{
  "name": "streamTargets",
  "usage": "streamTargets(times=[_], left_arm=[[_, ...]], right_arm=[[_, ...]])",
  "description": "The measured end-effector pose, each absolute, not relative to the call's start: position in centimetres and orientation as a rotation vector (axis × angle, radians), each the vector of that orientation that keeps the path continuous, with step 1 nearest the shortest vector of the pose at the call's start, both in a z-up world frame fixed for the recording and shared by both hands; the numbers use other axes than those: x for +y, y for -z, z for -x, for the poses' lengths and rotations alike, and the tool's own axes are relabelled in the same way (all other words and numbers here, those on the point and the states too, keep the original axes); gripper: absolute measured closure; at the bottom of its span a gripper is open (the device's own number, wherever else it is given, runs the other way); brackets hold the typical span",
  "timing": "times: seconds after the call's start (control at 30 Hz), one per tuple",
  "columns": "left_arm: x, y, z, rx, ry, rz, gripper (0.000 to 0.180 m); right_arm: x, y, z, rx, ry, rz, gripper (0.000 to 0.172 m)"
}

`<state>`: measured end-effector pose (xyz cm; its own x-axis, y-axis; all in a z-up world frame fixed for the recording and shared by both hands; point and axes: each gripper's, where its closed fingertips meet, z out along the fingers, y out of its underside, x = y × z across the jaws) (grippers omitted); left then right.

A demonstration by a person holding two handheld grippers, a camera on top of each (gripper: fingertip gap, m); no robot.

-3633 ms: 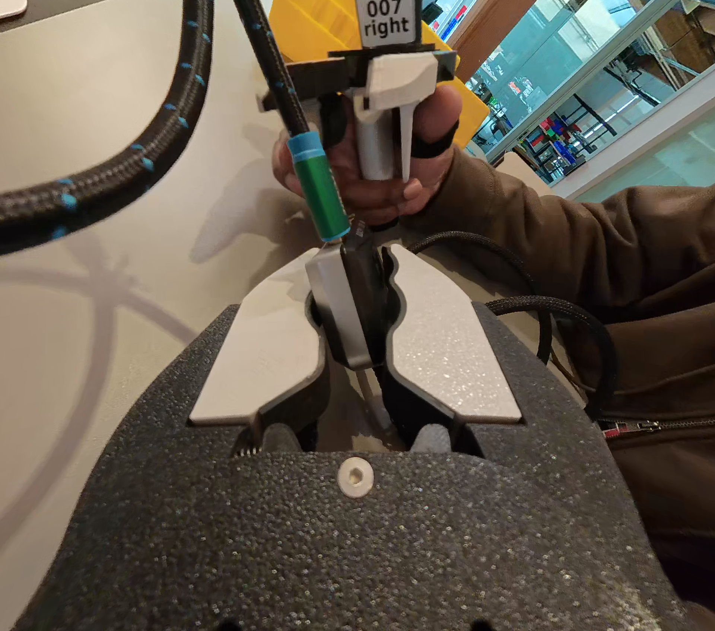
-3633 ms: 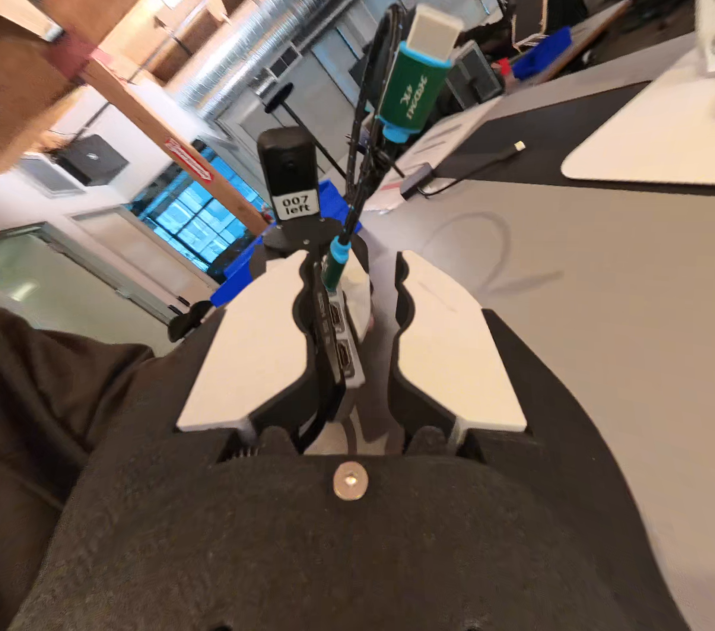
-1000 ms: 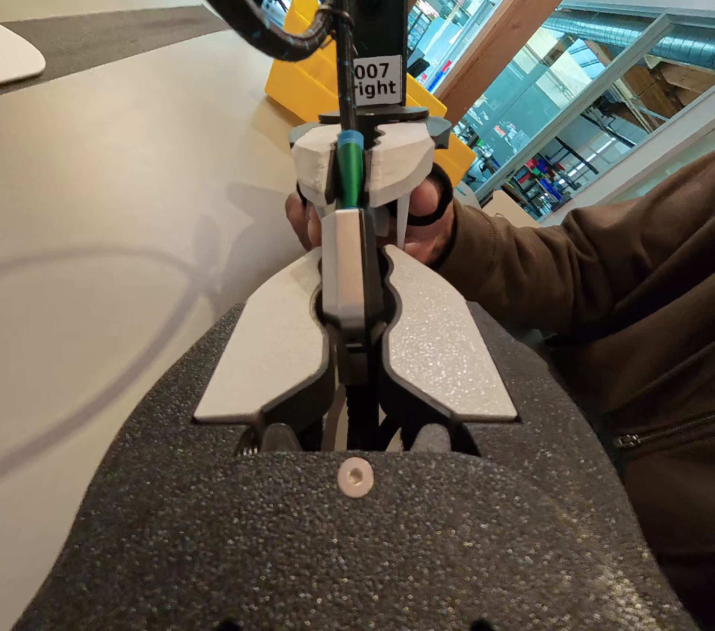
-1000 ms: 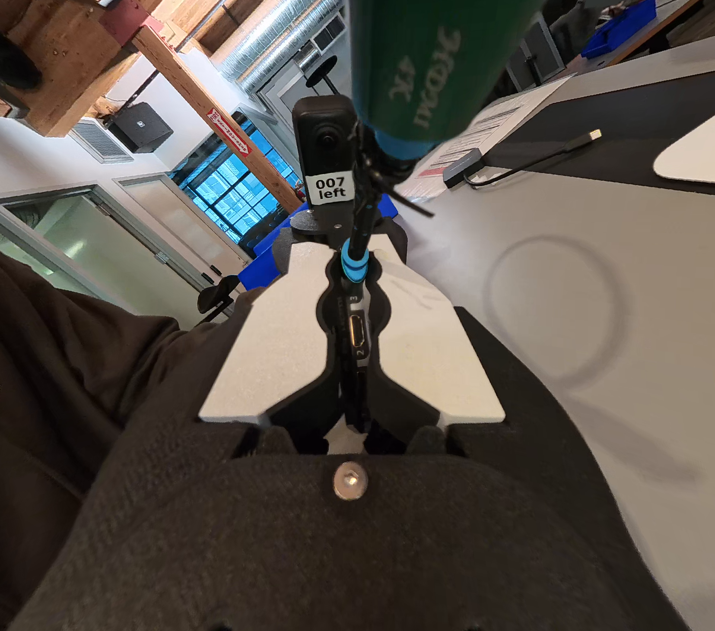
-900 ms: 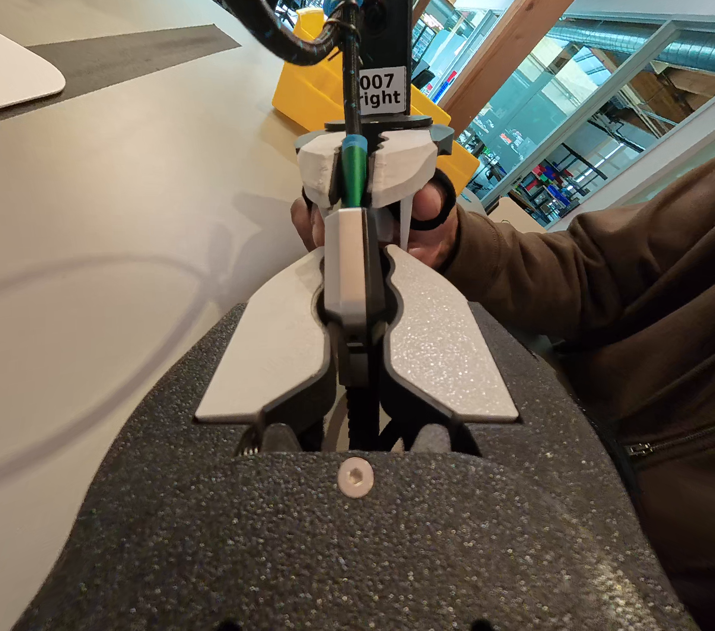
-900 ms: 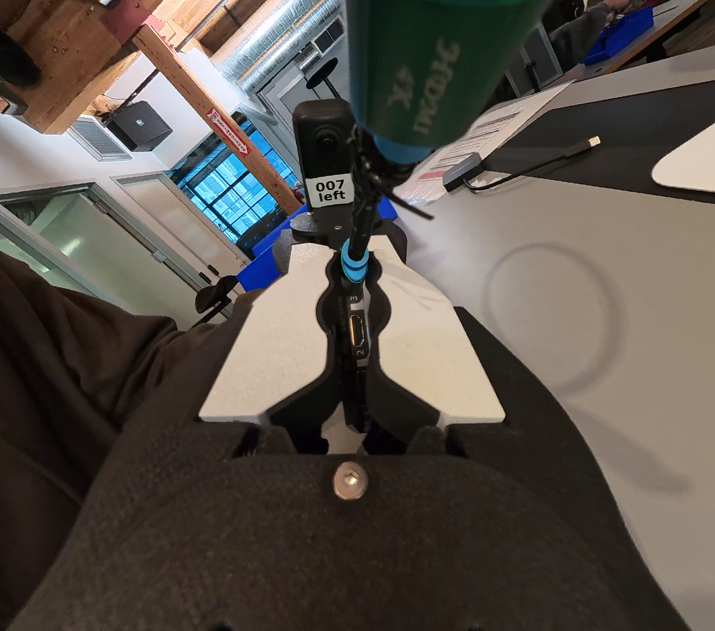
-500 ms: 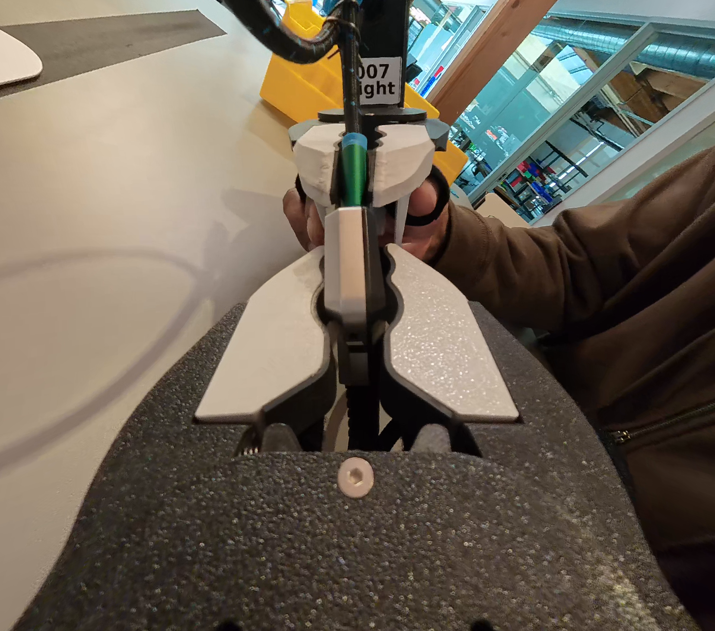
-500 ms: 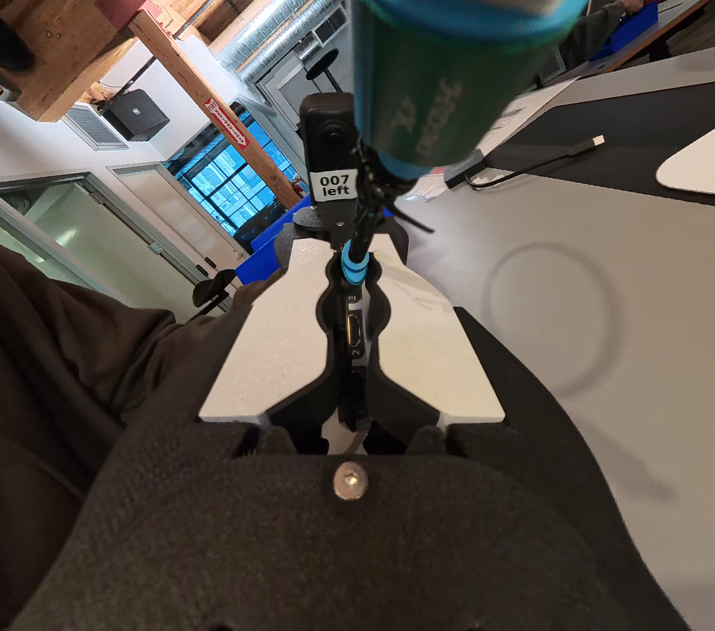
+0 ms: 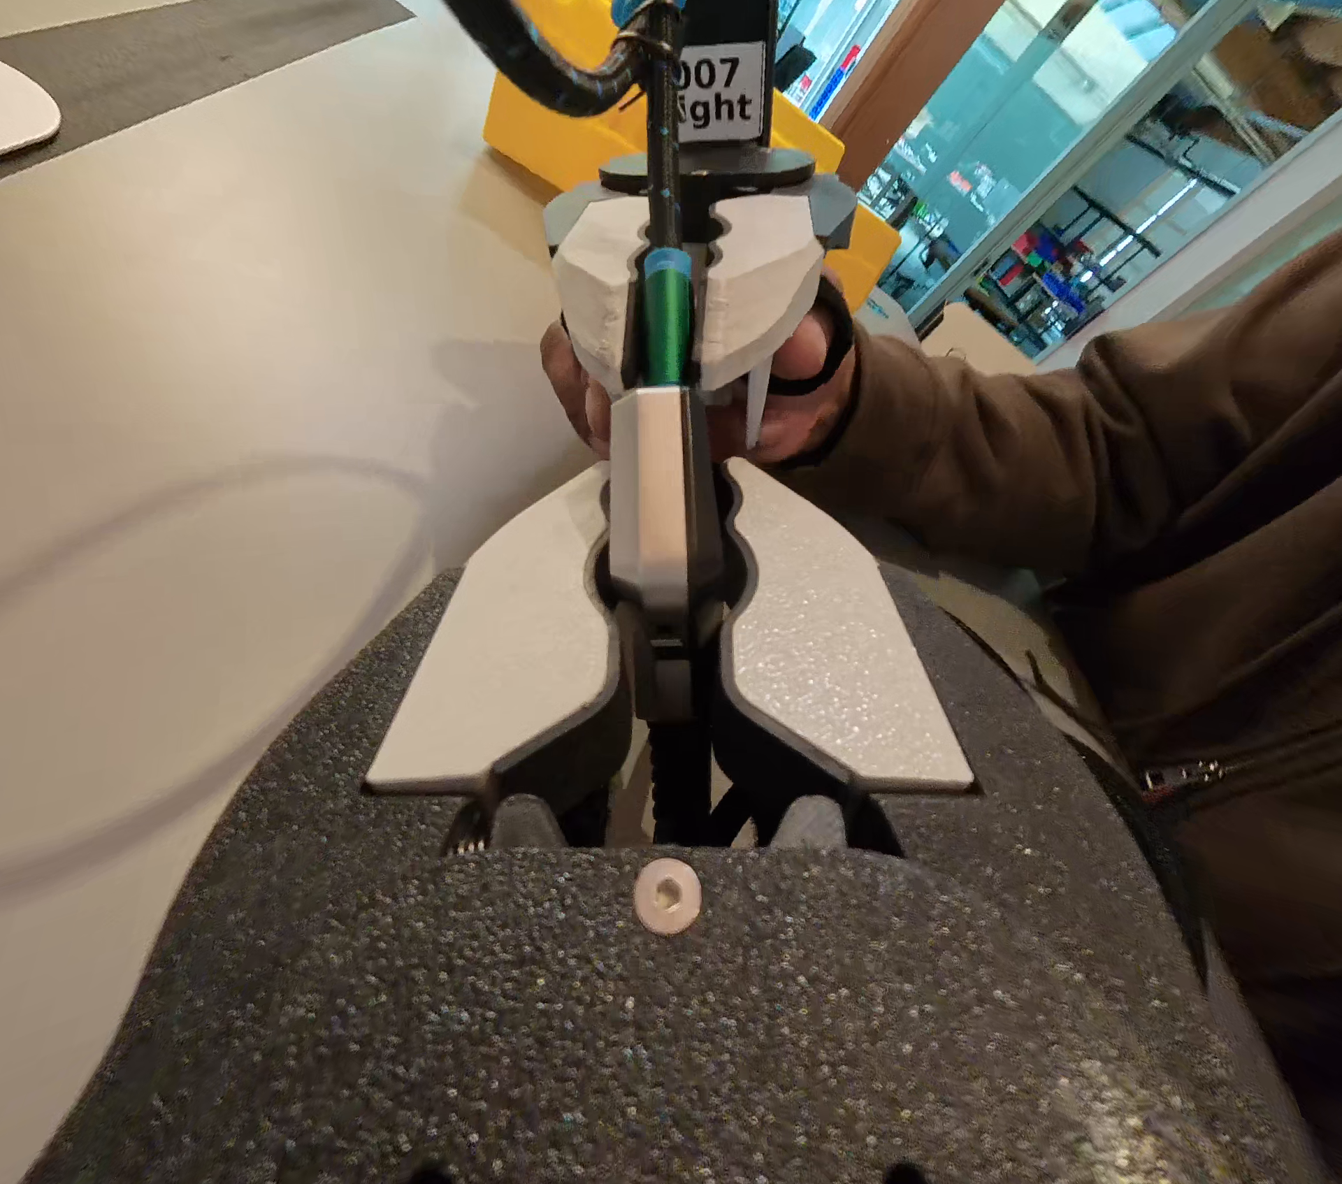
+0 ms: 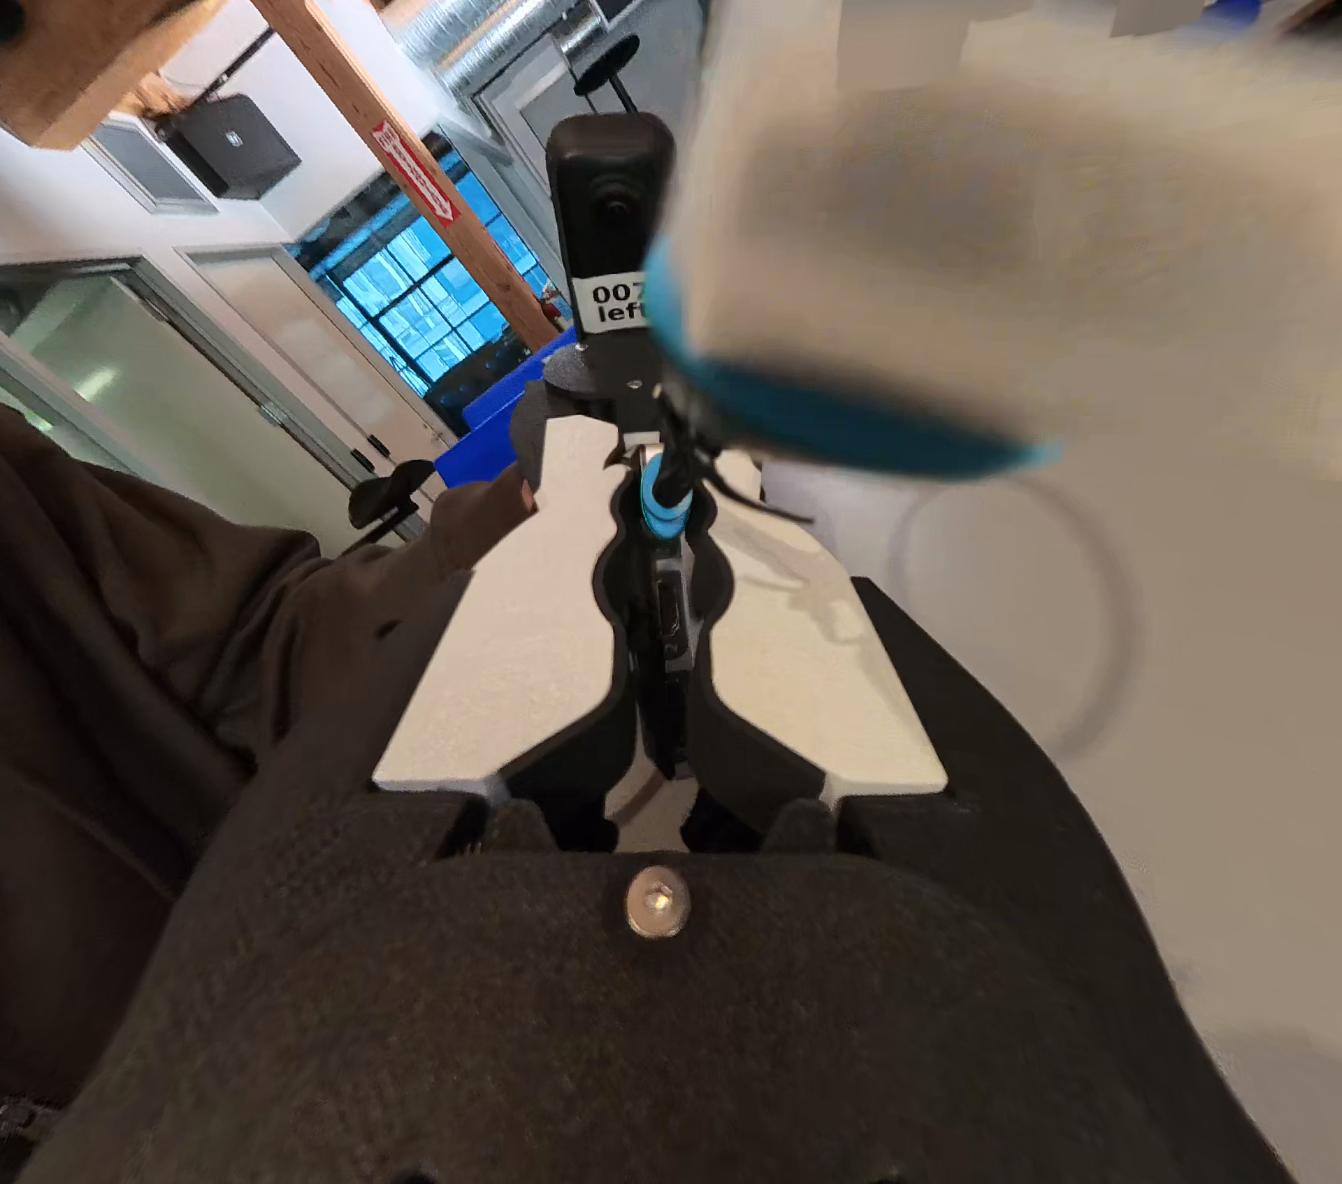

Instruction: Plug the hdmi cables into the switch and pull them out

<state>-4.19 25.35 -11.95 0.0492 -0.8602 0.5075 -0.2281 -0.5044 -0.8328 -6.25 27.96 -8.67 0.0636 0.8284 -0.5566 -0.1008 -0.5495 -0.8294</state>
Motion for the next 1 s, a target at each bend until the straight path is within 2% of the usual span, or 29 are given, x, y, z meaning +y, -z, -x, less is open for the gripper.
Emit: streamTargets(times=[0.23,0.37,0.47,0.67,0.83,1.0], left_arm=[[24.7,12.1,5.4,1.150,1.473,1.779,0.157],[22.9,13.3,5.6,1.228,1.459,1.815,0.158],[23.0,13.1,4.8,1.178,1.491,1.826,0.158],[26.6,11.6,5.5,0.941,1.489,1.775,0.158],[28.8,8.0,7.2,0.689,1.612,1.549,0.158],[31.6,7.2,9.0,0.435,1.615,1.511,0.158]], right_arm=[[27.1,9.0,7.3,-0.812,-1.590,1.604,0.160],[33.2,6.1,-0.5,-0.306,-1.648,1.453,0.160],[33.2,6.1,-1.4,-0.425,-1.494,1.514,0.160],[33.0,8.6,1.3,-0.517,-1.385,1.617,0.160],[33.7,8.9,0.8,-0.512,-1.301,1.628,0.160],[34.3,9.7,1.0,-0.536,-1.161,1.674,0.160]])
